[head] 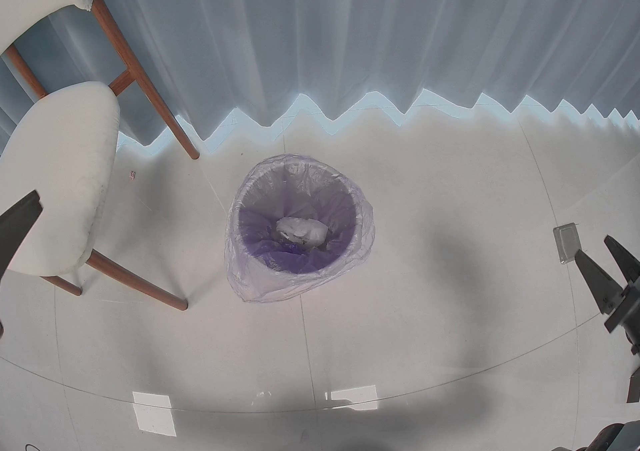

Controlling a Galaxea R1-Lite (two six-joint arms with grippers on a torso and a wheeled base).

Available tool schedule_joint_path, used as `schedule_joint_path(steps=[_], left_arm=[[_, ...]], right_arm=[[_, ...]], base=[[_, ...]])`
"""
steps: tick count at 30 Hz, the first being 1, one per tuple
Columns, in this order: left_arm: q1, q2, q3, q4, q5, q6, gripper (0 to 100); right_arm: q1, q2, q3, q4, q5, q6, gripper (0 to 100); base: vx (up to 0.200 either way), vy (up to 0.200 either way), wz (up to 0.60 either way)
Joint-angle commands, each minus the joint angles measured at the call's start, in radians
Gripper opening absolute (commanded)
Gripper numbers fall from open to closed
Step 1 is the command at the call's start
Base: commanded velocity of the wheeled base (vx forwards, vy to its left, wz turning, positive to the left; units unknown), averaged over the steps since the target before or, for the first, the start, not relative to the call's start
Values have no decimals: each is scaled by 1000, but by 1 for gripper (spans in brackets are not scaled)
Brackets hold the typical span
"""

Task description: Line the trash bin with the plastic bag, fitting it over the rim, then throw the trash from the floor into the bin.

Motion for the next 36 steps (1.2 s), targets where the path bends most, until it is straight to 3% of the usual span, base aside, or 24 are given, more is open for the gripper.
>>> schedule_joint_path(steps=[1, 5, 10, 13, 18, 24, 30, 36], left_arm=[[45, -349, 143, 183, -4, 21, 100], [29, -450, 275, 186, -4, 24, 100], [11, -580, 384, 220, -4, 37, 100], [22, -659, 396, 298, -3, 47, 100], [23, -686, 405, 336, 28, 104, 100], [23, -686, 433, 474, 215, 308, 100], [22, -685, 433, 623, 450, 373, 100], [23, -685, 433, 612, 482, 367, 100]], right_arm=[[-4, -396, -1, 263, -14, -26, 100], [-11, -521, 18, 397, -23, -40, 100], [-89, -689, 73, 572, -35, -40, 100], [-142, -790, 94, 670, -35, -40, 100], [-161, -868, 114, 741, -29, -50, 100], [-185, -917, 122, 823, -23, -87, 100], [-185, -917, 122, 823, -21, -101, 100], [-187, -917, 122, 823, -26, -95, 100]], base=[[0, 0, 0], [0, 0, 0], [0, 0, 0], [0, 0, 0], [0, 0, 0], [0, 0, 0], [0, 0, 0], [0, 0, 0]])
